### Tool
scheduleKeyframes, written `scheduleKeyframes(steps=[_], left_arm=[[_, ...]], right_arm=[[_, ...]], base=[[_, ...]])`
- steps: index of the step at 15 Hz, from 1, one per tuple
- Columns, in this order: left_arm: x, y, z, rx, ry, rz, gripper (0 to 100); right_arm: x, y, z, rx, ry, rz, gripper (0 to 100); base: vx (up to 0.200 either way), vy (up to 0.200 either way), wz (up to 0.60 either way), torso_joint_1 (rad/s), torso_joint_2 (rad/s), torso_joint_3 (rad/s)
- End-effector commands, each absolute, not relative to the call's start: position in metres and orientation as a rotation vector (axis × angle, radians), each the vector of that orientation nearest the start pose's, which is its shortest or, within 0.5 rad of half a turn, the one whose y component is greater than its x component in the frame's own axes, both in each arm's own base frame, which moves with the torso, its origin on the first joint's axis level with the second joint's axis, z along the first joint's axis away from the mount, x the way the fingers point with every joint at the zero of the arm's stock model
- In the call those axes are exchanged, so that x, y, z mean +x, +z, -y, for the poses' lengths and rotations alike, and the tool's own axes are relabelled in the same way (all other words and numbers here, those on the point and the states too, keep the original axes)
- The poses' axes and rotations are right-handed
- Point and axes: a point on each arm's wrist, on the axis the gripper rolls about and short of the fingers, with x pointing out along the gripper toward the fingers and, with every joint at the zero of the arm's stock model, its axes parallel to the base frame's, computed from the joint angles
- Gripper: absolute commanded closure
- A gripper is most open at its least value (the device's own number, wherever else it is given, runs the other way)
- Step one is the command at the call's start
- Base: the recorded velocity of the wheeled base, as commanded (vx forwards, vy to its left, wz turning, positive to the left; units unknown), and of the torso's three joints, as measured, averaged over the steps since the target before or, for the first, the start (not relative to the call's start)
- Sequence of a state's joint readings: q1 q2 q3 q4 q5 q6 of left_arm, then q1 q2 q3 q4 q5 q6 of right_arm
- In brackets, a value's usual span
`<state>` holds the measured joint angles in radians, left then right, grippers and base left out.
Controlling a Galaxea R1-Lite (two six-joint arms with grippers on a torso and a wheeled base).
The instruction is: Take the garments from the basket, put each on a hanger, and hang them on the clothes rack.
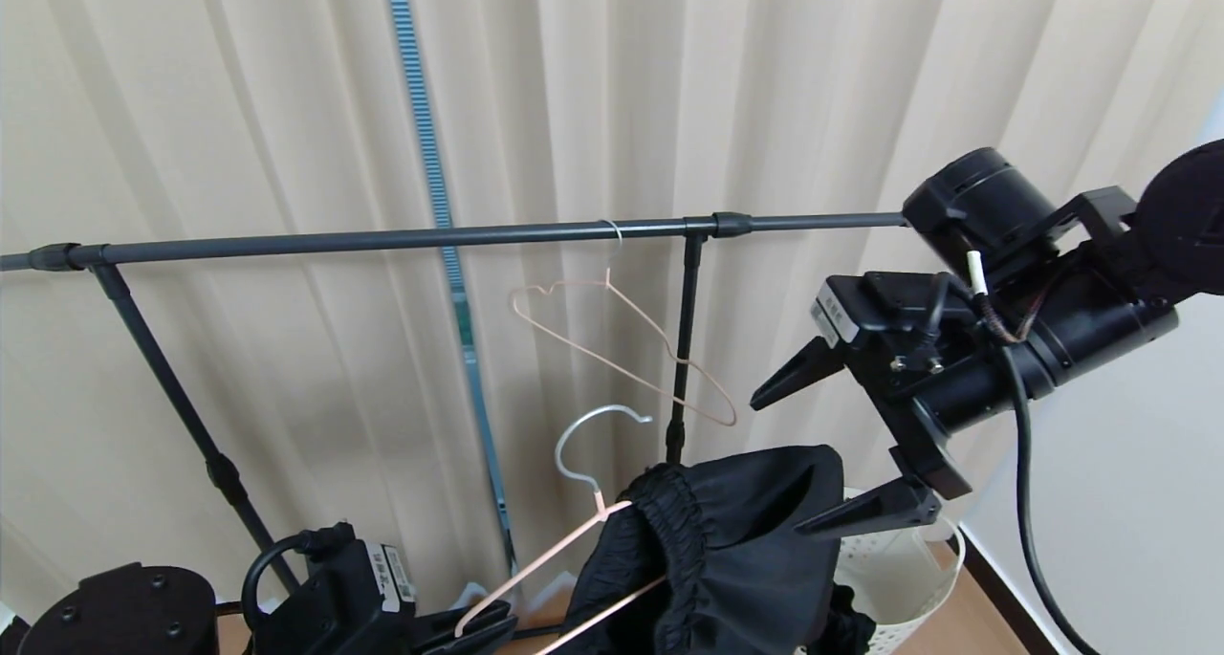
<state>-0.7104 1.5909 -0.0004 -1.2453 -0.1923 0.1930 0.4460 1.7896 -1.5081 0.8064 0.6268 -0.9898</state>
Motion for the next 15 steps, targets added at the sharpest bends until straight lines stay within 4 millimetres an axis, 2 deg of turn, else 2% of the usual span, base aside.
scheduleKeyframes(steps=[1,5,13,14,15], left_arm=[[0.127,0.090,0.119,0.271,-0.941,-0.252,100],[0.126,0.090,0.119,0.269,-0.944,-0.249,100],[0.125,0.094,0.118,0.264,-0.943,-0.230,100],[0.125,0.095,0.117,0.263,-0.943,-0.226,100],[0.124,0.095,0.117,0.262,-0.942,-0.223,100]], right_arm=[[0.280,0.211,-0.154,-0.667,1.459,-0.605,0],[0.278,0.201,-0.171,-0.670,1.511,-0.622,0],[0.279,0.193,-0.177,-0.672,1.521,-0.641,0],[0.280,0.192,-0.177,-0.662,1.517,-0.651,100],[0.279,0.192,-0.178,-0.662,1.519,-0.652,100]], base=[[0.000,0.000,0.00,0.000,0.00,0.000],[0.000,0.000,0.00,0.000,0.00,0.000],[0.000,0.000,0.00,0.000,0.00,0.000],[0.000,0.000,0.00,0.000,0.00,0.000],[0.000,0.000,0.00,0.000,0.00,0.000]])
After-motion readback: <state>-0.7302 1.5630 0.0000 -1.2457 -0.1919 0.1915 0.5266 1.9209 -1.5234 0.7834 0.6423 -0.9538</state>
